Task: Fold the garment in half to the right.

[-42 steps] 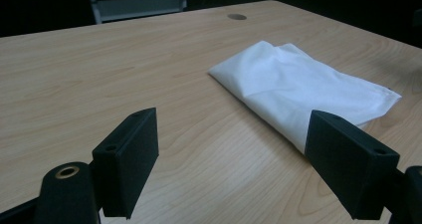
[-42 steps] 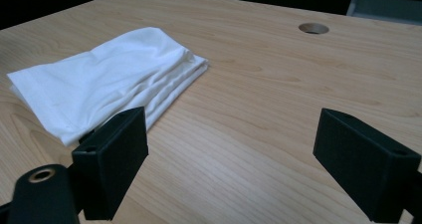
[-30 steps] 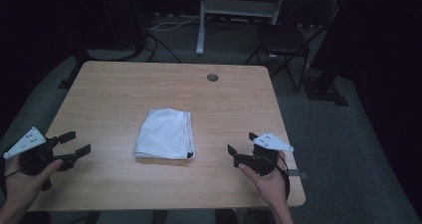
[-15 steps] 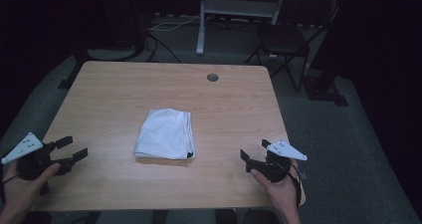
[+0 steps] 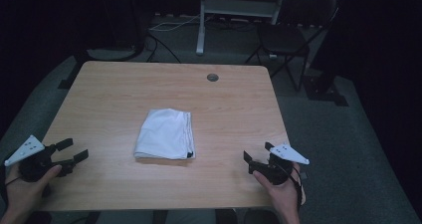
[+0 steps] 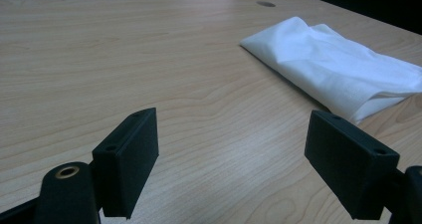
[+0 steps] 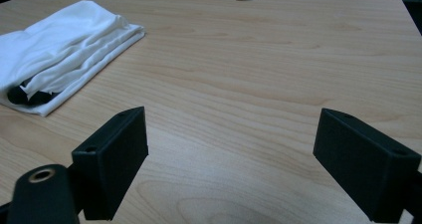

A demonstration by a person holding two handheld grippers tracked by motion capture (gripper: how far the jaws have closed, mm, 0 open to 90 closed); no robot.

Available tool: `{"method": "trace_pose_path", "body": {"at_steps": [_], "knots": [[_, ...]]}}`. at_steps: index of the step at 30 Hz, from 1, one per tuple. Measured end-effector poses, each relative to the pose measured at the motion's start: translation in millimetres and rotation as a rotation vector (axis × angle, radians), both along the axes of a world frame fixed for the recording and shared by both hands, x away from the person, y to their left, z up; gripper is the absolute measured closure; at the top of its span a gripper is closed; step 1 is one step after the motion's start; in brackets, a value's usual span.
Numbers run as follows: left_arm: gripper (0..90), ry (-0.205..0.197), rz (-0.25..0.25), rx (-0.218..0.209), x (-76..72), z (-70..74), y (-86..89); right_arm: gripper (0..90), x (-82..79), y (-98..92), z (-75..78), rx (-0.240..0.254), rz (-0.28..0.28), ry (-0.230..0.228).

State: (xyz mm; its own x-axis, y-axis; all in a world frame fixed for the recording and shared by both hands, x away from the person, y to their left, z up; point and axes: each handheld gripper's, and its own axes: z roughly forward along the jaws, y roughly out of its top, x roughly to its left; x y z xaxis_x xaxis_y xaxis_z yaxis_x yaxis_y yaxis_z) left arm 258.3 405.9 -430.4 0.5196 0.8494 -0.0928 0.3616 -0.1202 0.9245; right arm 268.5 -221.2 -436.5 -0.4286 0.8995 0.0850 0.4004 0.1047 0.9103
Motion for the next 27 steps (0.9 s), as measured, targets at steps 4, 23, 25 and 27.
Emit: {"method": "trace_pose_path", "body": {"at_steps": [4, 23, 25, 27], "knots": [[21.1, 0.0, 0.0, -0.004, 0.0, -1.3, 1.3, 13.3, 0.0, 0.7, -4.2, -0.013, -0.001, 0.001], [21.1, -0.008, -0.001, 0.024, -2.6, -6.6, -6.0, 13.3, 1.1, 3.1, -4.6, -0.038, -0.009, 0.002], [21.1, -0.012, -0.001, 0.027, -2.9, -6.6, -5.9, 13.3, 0.6, 3.4, -4.6, -0.042, -0.012, -0.003], [21.1, -0.01, 0.0, 0.029, -3.1, -6.5, -6.0, 13.3, 0.0, 3.2, -4.6, -0.037, -0.012, -0.002]]}}
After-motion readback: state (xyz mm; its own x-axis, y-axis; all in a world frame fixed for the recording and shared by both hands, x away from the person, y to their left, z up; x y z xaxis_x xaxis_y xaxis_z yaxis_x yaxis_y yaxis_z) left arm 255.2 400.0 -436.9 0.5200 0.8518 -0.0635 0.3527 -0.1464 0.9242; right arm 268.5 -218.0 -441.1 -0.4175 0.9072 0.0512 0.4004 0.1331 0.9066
